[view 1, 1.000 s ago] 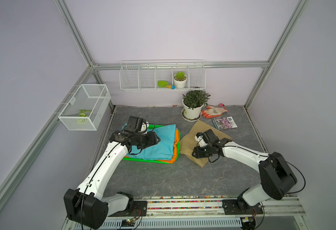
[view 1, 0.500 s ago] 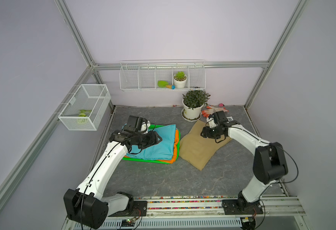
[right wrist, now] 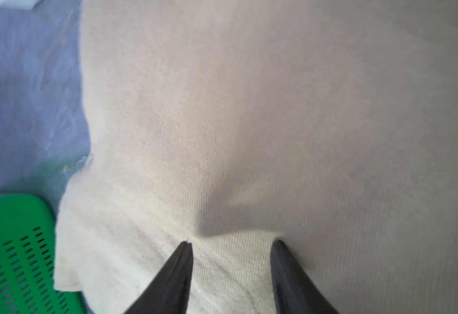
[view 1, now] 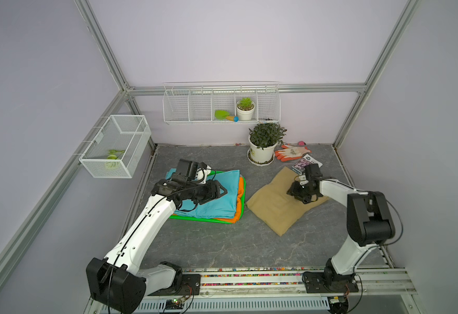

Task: Put the folded long pants in the basket
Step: Move the long pant to the center of the board.

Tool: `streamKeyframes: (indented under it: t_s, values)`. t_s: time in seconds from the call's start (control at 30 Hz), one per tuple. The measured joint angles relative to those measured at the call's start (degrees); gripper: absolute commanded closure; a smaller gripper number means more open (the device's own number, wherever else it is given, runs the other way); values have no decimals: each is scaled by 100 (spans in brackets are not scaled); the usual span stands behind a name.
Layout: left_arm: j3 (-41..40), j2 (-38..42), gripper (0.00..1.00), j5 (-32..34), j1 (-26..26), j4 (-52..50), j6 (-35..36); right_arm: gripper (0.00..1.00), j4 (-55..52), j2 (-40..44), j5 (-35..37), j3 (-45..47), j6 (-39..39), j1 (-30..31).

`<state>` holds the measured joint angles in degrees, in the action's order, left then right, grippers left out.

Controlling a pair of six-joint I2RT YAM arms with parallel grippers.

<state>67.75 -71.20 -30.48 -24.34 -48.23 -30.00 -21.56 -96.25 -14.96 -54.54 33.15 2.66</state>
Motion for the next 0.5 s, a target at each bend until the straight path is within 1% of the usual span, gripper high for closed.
streamKeyframes:
  t_s: [0.07, 0.17, 0.3, 0.37, 0.5]
  values:
    - [98, -136, 37, -2, -317, 37, -55, 37, -103, 549, 37, 503, 133, -267]
    - [289, -402, 37, 0, -734, 170, -142, 31, -428, 1047, 15, 723, 221, -302]
    - [601, -857, 35, 87, -1255, 352, -299, 30, -682, 1222, 83, 426, 168, -269]
    - [717, -1134, 31, 184, -1574, 448, -426, 30, -693, 1226, 122, 286, 151, -269]
    - [813, -1773, 27, 330, -2188, 734, -800, 30, -734, 1228, 144, 269, 127, -269]
